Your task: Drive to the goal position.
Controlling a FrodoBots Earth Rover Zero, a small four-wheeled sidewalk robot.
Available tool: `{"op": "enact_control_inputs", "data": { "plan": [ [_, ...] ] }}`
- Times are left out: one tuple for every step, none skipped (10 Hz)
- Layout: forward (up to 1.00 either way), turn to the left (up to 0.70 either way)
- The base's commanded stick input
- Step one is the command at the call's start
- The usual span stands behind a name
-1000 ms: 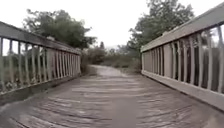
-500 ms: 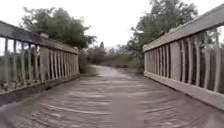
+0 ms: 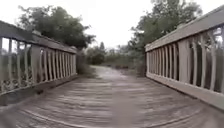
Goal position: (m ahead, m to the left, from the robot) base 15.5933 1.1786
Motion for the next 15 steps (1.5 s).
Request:
{"op": "enact_control_inputs", "data": {
  "plan": [
    [0.50, 0.00],
    [0.50, 0.00],
    [0.50, 0.00],
    [0.50, 0.00],
    [0.50, 0.00],
    [0.50, 0.00],
    [0.50, 0.00],
    [0.50, 0.00],
    [0.50, 0.00],
    [0.50, 0.00],
    [0.50, 0.00],
    [0.50, 0.00],
    [0.50, 0.00],
    [0.50, 0.00],
    [0.50, 0.00]
  ]
}}
